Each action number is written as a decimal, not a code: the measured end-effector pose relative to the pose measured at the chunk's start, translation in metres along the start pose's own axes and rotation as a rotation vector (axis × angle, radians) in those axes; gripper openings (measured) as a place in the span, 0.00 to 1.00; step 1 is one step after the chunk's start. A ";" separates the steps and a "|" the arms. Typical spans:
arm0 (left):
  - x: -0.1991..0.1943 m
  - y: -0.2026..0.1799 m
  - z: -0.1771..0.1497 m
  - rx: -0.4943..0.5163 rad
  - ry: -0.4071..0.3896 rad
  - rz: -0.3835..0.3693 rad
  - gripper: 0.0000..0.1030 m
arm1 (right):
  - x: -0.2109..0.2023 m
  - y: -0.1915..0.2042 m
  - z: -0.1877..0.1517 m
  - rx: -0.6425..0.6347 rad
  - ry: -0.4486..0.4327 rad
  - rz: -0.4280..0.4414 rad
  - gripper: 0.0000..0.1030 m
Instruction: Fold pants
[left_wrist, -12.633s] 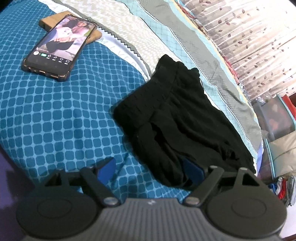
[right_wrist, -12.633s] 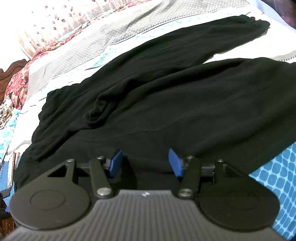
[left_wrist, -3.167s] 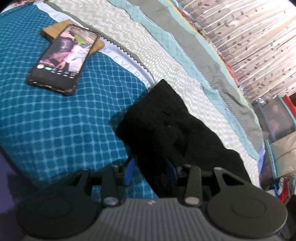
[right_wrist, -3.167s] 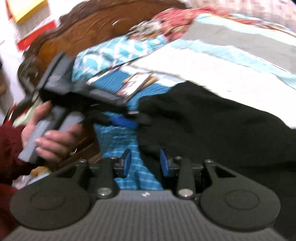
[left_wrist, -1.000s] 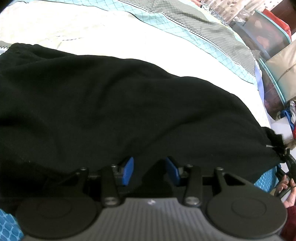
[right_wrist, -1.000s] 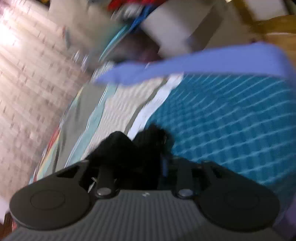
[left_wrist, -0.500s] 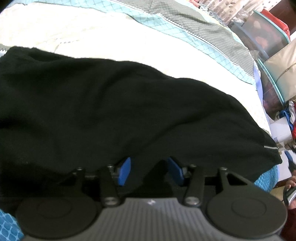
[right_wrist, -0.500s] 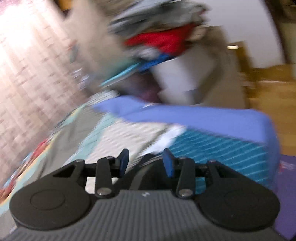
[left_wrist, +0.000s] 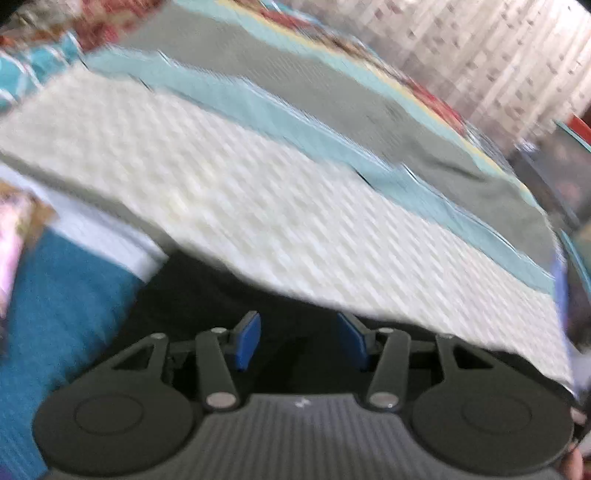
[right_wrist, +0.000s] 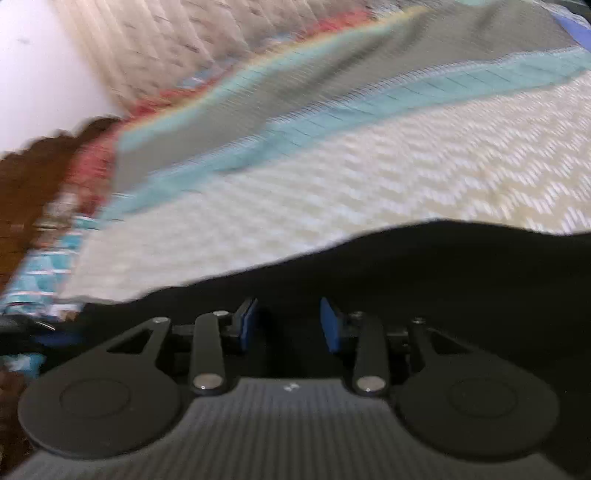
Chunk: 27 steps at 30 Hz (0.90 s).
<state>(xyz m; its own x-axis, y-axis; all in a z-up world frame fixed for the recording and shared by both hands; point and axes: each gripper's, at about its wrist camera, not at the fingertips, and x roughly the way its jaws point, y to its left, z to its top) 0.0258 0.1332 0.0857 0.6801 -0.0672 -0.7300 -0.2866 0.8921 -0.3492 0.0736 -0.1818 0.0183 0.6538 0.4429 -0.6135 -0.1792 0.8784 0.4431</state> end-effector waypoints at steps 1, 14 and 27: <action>-0.001 0.007 0.007 0.020 -0.020 0.043 0.54 | 0.002 -0.012 -0.001 0.021 -0.014 -0.089 0.00; 0.058 0.030 -0.008 0.233 0.079 0.130 0.47 | -0.052 -0.039 -0.048 0.309 -0.142 -0.083 0.31; 0.049 0.006 -0.013 0.351 -0.198 0.382 0.50 | -0.035 -0.015 -0.030 0.239 -0.087 -0.211 0.44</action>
<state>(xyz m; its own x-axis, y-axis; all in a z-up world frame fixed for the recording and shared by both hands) 0.0490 0.1291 0.0400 0.6956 0.3452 -0.6301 -0.3185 0.9343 0.1603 0.0311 -0.2055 0.0134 0.7201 0.2294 -0.6548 0.1380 0.8775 0.4592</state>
